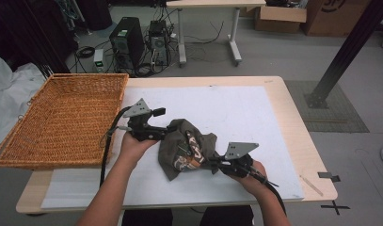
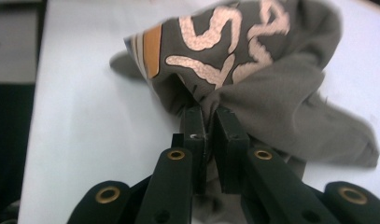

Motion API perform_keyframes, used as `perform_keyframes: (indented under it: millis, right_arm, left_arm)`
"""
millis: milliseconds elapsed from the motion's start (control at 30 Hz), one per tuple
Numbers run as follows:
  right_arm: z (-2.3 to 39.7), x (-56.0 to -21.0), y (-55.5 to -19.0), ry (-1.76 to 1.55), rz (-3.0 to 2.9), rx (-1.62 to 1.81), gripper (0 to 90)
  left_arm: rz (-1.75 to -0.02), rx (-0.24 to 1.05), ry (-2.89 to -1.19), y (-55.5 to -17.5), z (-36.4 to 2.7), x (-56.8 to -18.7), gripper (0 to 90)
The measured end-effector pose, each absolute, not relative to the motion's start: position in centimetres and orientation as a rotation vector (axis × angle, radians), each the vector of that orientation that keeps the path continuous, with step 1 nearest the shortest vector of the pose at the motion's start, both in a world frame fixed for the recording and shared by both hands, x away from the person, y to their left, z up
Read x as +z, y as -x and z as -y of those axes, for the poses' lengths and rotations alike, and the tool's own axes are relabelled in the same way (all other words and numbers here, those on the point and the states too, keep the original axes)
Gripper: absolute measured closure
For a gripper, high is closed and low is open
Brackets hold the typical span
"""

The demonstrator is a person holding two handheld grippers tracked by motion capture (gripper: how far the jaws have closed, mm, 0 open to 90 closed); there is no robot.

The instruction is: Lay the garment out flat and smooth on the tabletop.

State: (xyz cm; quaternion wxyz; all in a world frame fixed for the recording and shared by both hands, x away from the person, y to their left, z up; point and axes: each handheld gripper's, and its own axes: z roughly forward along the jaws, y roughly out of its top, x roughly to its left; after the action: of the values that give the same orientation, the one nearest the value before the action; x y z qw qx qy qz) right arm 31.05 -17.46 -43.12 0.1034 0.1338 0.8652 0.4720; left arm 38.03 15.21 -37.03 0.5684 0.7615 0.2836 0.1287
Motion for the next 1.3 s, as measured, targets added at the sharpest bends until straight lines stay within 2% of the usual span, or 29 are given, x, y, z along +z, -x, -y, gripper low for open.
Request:
perform_keyframes:
  millis: [67,133,333,467,567,600,633,667,700,733,800,833,967,1100,1133,1167,1200,1233,1300]
  right_arm:
    - [17.6,-43.2,-30.9,-0.416,-2.525,1.4,77.3]
    - [17.9,-42.7,-30.9,-0.435,-2.491,1.42,66.6]
    - [21.6,-40.6,-32.1,-0.614,-2.264,1.546,58.2]
    - [21.7,-41.1,-35.2,-0.772,-2.236,1.412,50.9]
    - [19.4,-42.2,-37.6,-0.804,-2.315,1.307,44.5]
    - [18.8,-42.6,-38.0,-0.812,-2.344,1.303,44.3]
    - [18.0,-43.1,-38.6,-0.818,-2.398,1.284,44.3]
    - [17.0,-43.9,-39.1,-0.816,-2.468,1.222,46.5]
    - [16.5,-44.3,-39.3,-0.811,-2.514,1.192,53.3]
    - [15.8,-44.7,-39.4,-0.756,-2.559,1.206,72.2]
    - [15.4,-44.5,-39.2,-0.695,-2.563,1.188,83.3]
    - [15.6,-44.1,-39.4,-0.702,-2.568,1.187,85.5]
    - [18.6,-41.8,-40.3,-0.811,-2.44,1.266,87.3]
    - [20.9,-36.4,-41.6,-0.779,-2.246,1.398,88.1]
    - [20.5,-34.9,-41.9,-0.743,-2.221,1.353,88.1]
    - [19.8,-33.5,-42.3,-0.727,-2.175,1.287,87.9]
    - [19.4,-32.6,-42.5,-0.739,-2.123,1.23,86.1]
    - [19.0,-32.1,-42.7,-0.762,-2.064,1.187,80.8]
    - [18.4,-31.8,-42.9,-0.775,-2.016,1.151,65.2]
  left_arm:
    - [-0.687,0.292,-1.807,-38.6,-14.7,-37.7,16.0]
    - [-0.705,0.272,-1.825,-39.3,-14.1,-38.4,16.2]
    - [-0.724,0.242,-1.846,-40.8,-13.0,-39.3,16.5]
    - [-0.738,0.217,-1.869,-42.0,-12.1,-40.1,18.1]
    - [-0.719,0.208,-1.935,-42.4,-11.1,-41.1,23.6]
    - [-0.707,0.205,-1.964,-42.4,-10.7,-41.5,27.8]
    - [-0.689,0.204,-2.003,-42.4,-10.3,-41.9,36.4]
    - [-0.674,0.209,-2.028,-42.3,-10.1,-42.1,47.9]
    - [-0.63,0.232,-2.086,-42.0,-9.7,-42.3,57.8]
    - [-0.611,0.245,-2.108,-42.0,-9.6,-42.2,71.5]
    - [-0.561,0.245,-2.111,-41.8,-10.0,-41.6,81.4]
    - [-0.551,0.248,-2.101,-41.8,-10.3,-41.2,84.9]
    - [-0.531,0.24,-2.013,-41.6,-12.6,-38.9,85.8]
    - [-0.46,0.252,-1.936,-41.3,-13.4,-36.8,85.2]
    - [-0.475,0.319,-1.931,-41.2,-13.3,-36.3,78.0]
    - [-0.527,0.378,-1.924,-41.3,-13.2,-36.0,58.5]
    - [-0.585,0.41,-1.903,-41.4,-13.3,-35.9,45.2]
    - [-0.623,0.406,-1.881,-41.6,-13.6,-35.9,38.5]
    - [-0.66,0.383,-1.869,-41.8,-14.0,-36.0,37.5]
